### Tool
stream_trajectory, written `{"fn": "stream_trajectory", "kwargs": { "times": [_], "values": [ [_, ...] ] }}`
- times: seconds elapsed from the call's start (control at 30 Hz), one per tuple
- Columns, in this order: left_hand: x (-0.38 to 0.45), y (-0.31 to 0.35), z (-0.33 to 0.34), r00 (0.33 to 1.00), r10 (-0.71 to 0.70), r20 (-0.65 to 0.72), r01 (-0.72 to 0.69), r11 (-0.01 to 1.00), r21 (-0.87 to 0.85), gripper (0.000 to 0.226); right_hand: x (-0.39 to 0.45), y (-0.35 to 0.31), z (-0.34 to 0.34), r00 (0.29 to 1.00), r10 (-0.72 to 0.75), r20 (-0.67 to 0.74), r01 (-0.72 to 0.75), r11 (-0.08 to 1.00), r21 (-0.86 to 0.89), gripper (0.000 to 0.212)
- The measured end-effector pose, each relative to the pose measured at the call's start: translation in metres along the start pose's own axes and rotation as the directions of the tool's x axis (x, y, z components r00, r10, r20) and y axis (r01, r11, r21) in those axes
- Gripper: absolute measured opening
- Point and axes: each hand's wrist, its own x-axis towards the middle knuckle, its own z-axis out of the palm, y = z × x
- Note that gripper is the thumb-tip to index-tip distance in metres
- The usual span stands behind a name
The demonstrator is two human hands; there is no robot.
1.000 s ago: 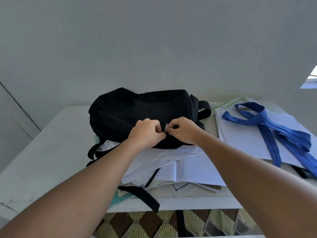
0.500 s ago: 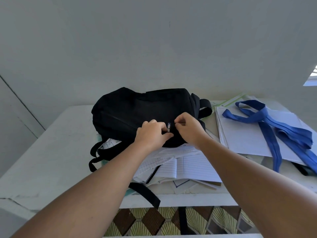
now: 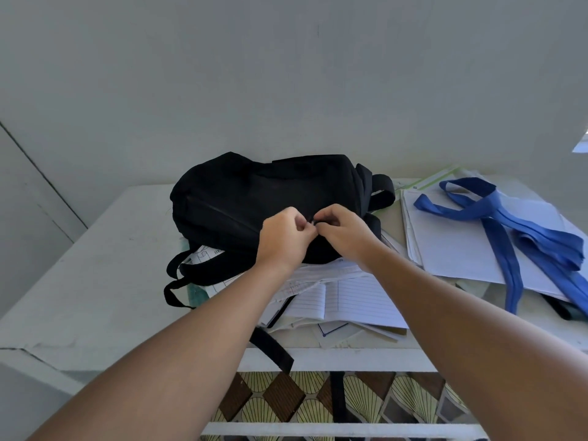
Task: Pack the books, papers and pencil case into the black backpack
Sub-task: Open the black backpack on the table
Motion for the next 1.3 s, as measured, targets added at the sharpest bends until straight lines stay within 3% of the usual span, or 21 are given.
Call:
{"fn": "stream_trajectory", "kwargs": {
  "times": [0.07, 0.13, 0.2, 0.4, 0.5, 0.57, 0.63, 0.7, 0.77, 0.87, 0.97, 1.07, 1.3],
  "values": [
    [0.001, -0.001, -0.003, 0.997, -0.081, -0.004, 0.079, 0.982, -0.172, 0.015, -0.001, -0.003, 0.0, 0.997, -0.003, 0.071, 0.004, 1.0, -0.02, 0.015],
    [0.002, -0.003, -0.007, 0.997, -0.077, 0.024, 0.081, 0.973, -0.217, 0.015, -0.002, -0.004, -0.003, 0.992, -0.019, 0.127, 0.024, 0.999, -0.033, 0.014],
    [0.0, -0.006, -0.013, 0.998, -0.061, -0.005, 0.058, 0.975, -0.214, 0.011, -0.001, -0.003, -0.008, 0.984, -0.062, 0.168, 0.076, 0.994, -0.079, 0.011],
    [-0.007, -0.034, -0.037, 0.954, -0.096, -0.282, 0.061, 0.989, -0.132, 0.005, 0.008, -0.006, -0.008, 0.985, -0.081, 0.154, 0.12, 0.957, -0.264, 0.01],
    [-0.009, -0.039, -0.043, 0.962, -0.132, -0.238, 0.097, 0.983, -0.155, 0.007, 0.012, -0.018, 0.004, 0.971, -0.149, 0.187, 0.203, 0.927, -0.316, 0.019],
    [-0.01, -0.037, -0.043, 0.971, -0.139, -0.195, 0.105, 0.978, -0.178, 0.008, 0.012, -0.025, 0.017, 0.949, -0.162, 0.272, 0.272, 0.856, -0.44, 0.03],
    [-0.011, -0.037, -0.044, 0.971, -0.108, -0.215, 0.075, 0.985, -0.155, 0.007, 0.012, -0.027, 0.026, 0.948, -0.179, 0.265, 0.296, 0.805, -0.515, 0.02],
    [-0.011, -0.043, -0.051, 0.951, -0.105, -0.291, 0.064, 0.987, -0.147, 0.006, 0.011, -0.025, 0.027, 0.961, -0.184, 0.208, 0.267, 0.821, -0.505, 0.007],
    [-0.009, -0.052, -0.058, 0.925, -0.161, -0.344, 0.102, 0.978, -0.182, 0.006, 0.007, -0.027, 0.025, 0.961, -0.167, 0.221, 0.262, 0.804, -0.534, 0.011],
    [-0.009, -0.059, -0.059, 0.937, -0.154, -0.313, 0.096, 0.977, -0.193, 0.006, 0.007, -0.045, 0.032, 0.942, -0.224, 0.25, 0.335, 0.692, -0.639, 0.01],
    [-0.011, -0.058, -0.055, 0.954, -0.105, -0.282, 0.053, 0.981, -0.185, 0.007, 0.008, -0.057, 0.051, 0.911, -0.304, 0.278, 0.412, 0.699, -0.584, 0.023],
    [-0.012, -0.067, -0.056, 0.954, -0.116, -0.277, 0.067, 0.982, -0.179, 0.007, 0.008, -0.051, 0.064, 0.91, -0.271, 0.316, 0.402, 0.766, -0.502, 0.008],
    [0.016, -0.11, -0.109, 0.756, -0.418, -0.504, 0.298, 0.905, -0.305, 0.006, 0.011, -0.045, 0.064, 0.947, -0.175, 0.271, 0.296, 0.803, -0.517, 0.006]
  ]
}}
